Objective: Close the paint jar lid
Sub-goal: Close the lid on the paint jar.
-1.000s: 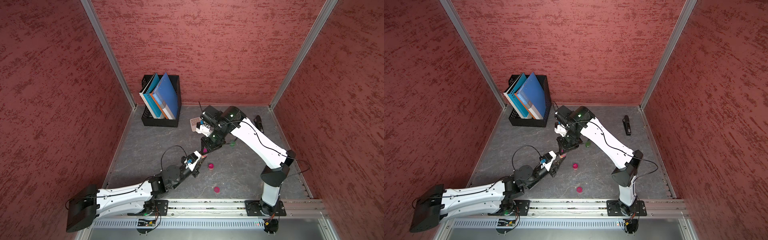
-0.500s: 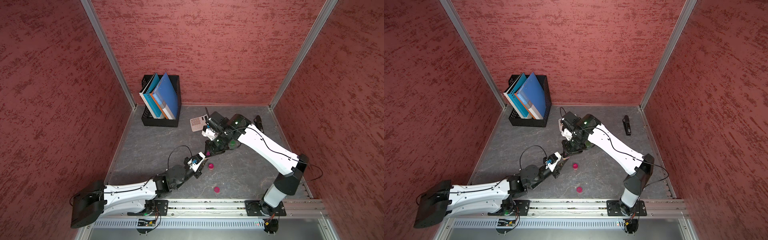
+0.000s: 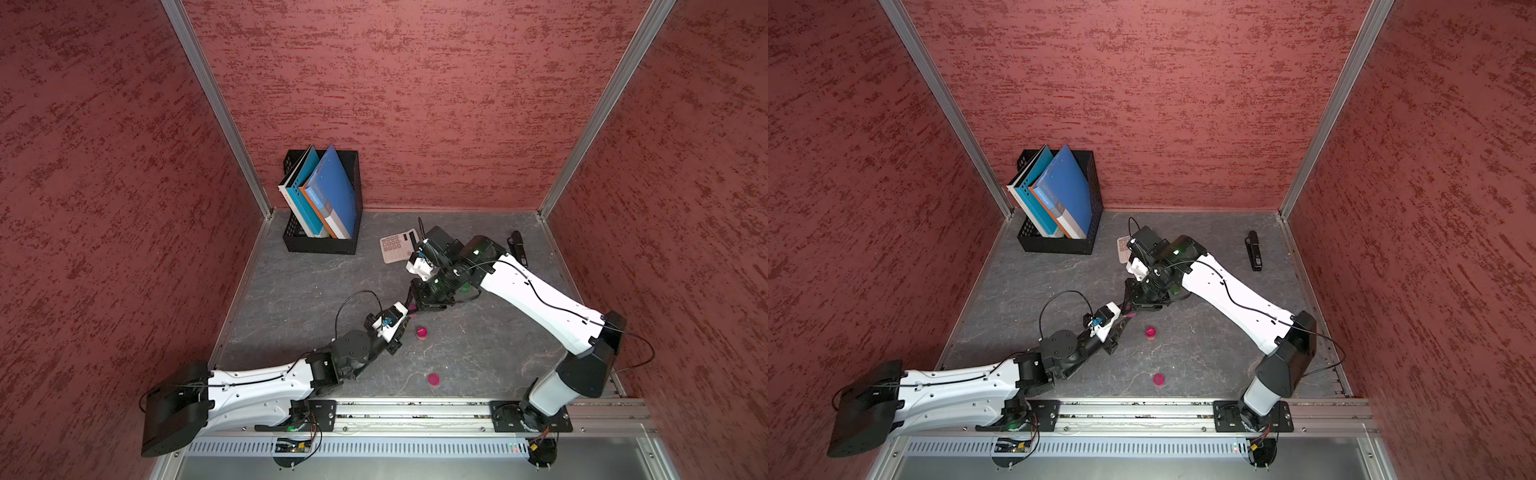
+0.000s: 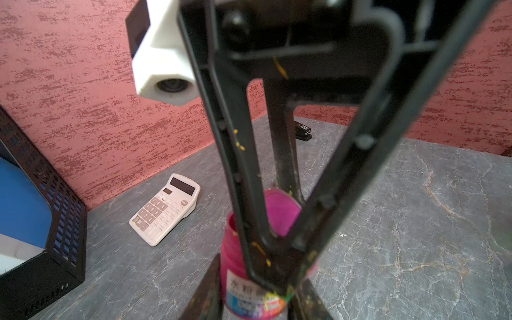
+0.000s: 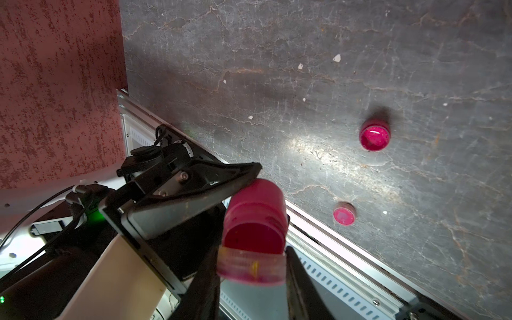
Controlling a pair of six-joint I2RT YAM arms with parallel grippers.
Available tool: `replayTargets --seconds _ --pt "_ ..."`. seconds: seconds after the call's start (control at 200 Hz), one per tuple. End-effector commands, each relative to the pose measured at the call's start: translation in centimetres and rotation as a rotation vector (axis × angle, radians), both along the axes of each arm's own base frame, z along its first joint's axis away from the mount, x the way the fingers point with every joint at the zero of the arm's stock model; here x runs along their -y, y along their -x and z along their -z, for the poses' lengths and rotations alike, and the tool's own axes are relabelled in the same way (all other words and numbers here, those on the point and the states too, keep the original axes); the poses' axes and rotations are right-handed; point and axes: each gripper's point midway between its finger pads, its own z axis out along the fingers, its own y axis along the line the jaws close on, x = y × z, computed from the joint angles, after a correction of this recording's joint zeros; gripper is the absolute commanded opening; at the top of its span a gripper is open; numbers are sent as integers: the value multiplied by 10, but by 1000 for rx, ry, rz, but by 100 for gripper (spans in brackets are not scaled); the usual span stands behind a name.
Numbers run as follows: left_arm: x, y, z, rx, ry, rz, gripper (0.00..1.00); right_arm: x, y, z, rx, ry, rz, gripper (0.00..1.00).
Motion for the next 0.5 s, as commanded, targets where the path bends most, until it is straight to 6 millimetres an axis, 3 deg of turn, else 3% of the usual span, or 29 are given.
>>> replayTargets --seconds 0.0,0.496 --pt "1 9 -88 130 300 39 17 -20 14 3 -81 -52 -43 32" --pt "2 23 -55 93 217 122 17 21 15 -38 -14 137 -162 33"
